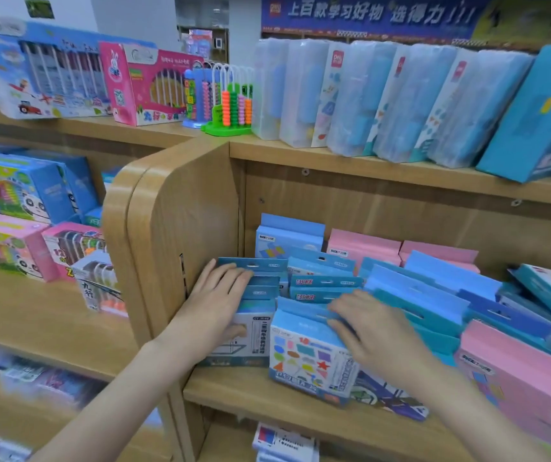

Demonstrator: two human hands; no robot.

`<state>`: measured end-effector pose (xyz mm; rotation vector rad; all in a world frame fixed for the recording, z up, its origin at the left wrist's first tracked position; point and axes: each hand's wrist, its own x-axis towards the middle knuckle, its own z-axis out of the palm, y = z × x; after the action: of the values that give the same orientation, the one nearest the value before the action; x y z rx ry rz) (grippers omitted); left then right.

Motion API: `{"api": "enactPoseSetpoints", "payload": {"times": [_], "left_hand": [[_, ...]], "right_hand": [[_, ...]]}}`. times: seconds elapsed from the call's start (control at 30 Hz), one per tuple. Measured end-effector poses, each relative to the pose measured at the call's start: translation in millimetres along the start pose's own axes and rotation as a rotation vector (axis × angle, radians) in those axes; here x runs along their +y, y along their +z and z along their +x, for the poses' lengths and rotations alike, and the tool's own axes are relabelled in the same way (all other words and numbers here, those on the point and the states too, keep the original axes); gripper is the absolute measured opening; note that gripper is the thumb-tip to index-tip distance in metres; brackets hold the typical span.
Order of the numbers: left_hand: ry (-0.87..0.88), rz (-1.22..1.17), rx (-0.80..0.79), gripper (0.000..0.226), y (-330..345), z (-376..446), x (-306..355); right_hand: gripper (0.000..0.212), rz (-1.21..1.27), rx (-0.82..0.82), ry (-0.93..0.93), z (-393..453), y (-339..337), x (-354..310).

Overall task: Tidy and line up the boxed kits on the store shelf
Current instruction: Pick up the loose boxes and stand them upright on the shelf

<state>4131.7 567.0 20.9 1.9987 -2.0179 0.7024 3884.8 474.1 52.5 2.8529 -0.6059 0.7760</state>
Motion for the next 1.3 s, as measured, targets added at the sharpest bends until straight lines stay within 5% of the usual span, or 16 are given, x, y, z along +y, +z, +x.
{"api": "enactPoseSetpoints", "payload": {"times": [0.2,0.4,0.6,0.7,1.03,1.3], "left_hand": [[-0.025,-0.036,0.014,0.104,-9.1,-14.8,7.1],[-0.058,-0.214,0.035,0.057,-18.4,-28.7,20.7],[-0.094,-0.259,0.058,0.052,-15.4,-25.9,18.0],[-0.116,-0.303,0.109,0.049,-20.7,-15.0,18.3],[-0.230,-0.195,0.013,0.049,-6.1,6.1,12.7],[-0.196,-0.218,0.054,0.040,-6.3,2.5,11.6]], "right_hand": [[0.026,-0.091,0.017,0.037,-5.1,23.8,6.0],[0.031,-0.001,-0.075,0.080,-7.0,15.5,5.7],[0.039,0.222,-0.085,0.115,12.6,-3.6,13.0],[0.023,0.297,-0.098,0.190,46.0,-8.3,29.8],[0.040,-0.011,-0.419,0.277,158.5,46.9,74.6],[0.025,-0.135,-0.335,0.273,159.9,60.9,73.7]]}}
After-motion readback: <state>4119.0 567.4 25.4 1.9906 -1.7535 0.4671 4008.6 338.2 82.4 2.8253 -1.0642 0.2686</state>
